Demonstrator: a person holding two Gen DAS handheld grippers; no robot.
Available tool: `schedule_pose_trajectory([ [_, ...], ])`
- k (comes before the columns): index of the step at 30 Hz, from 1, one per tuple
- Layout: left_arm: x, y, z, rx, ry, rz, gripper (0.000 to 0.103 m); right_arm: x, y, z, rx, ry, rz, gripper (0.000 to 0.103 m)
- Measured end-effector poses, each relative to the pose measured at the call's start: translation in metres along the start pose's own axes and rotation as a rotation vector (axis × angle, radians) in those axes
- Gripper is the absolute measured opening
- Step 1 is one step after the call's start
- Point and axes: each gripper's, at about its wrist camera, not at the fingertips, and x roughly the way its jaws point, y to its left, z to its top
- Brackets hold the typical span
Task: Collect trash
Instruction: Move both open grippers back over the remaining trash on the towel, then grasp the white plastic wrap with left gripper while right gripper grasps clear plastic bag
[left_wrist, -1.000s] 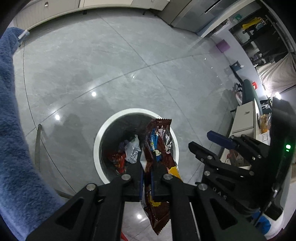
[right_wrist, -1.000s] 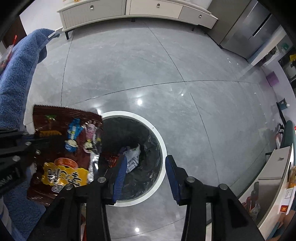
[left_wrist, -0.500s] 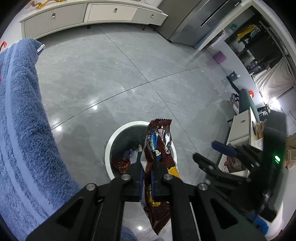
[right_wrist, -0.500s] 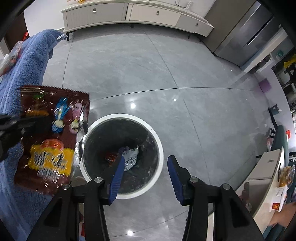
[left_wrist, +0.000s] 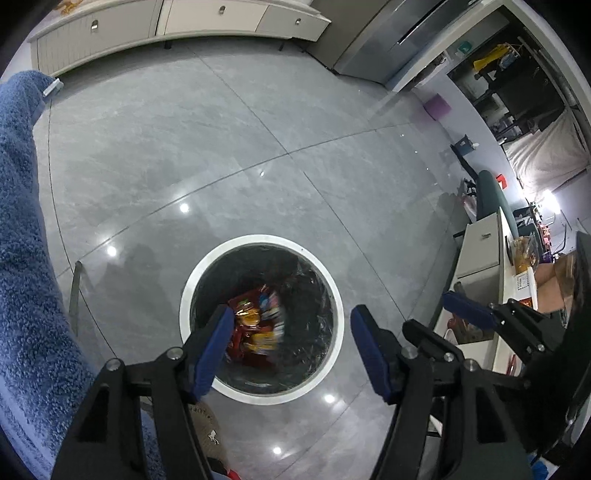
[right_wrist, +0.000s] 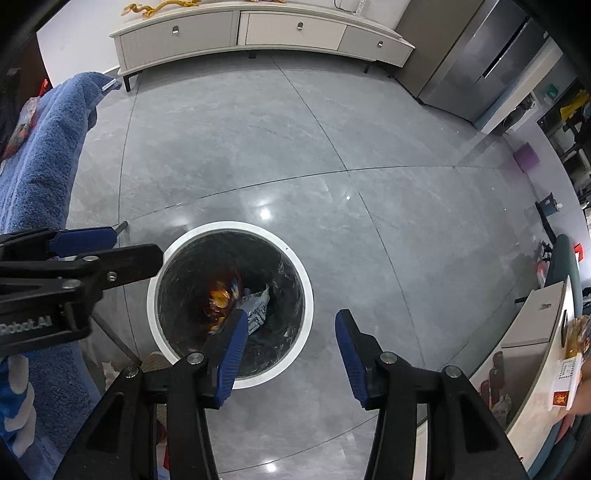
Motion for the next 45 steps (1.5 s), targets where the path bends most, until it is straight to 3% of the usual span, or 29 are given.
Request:
schedule_pose_trajectory([
  [9, -0.073, 0.019, -0.020, 0.013, -0.210, 0.055, 0.061, -0.024, 0.014, 0.001, 0.005, -0.091, 0.052, 0.047],
  [17, -0.160, 0.082, -0.065, -0.014, -0.325, 0.160, 0.061, -0.065, 0.079, 0.018, -0.071, -0.177, 0.096, 0.047],
  [26, -0.280, 0.231, -0.151, -0.248, -0.467, 0.349, 0.061, -0.104, 0.187, 0.044, -0.209, -0.245, 0.157, 0.047],
  [30, -0.318, 0.288, -0.186, -0.349, -0.515, 0.396, 0.061, -0.117, 0.234, 0.051, -0.271, -0.265, 0.183, 0.047],
  [37, -0.344, 0.367, -0.231, -0.524, -0.537, 0.424, 0.061, -0.122, 0.303, 0.065, -0.341, -0.287, 0.211, 0.047],
  [41, -0.348, 0.399, -0.235, -0.600, -0.533, 0.430, 0.061, -0.119, 0.320, 0.083, -0.341, -0.305, 0.218, 0.047],
  [45, -0.344, 0.424, -0.228, -0.664, -0.523, 0.383, 0.059, -0.109, 0.331, 0.113, -0.329, -0.310, 0.221, 0.047],
])
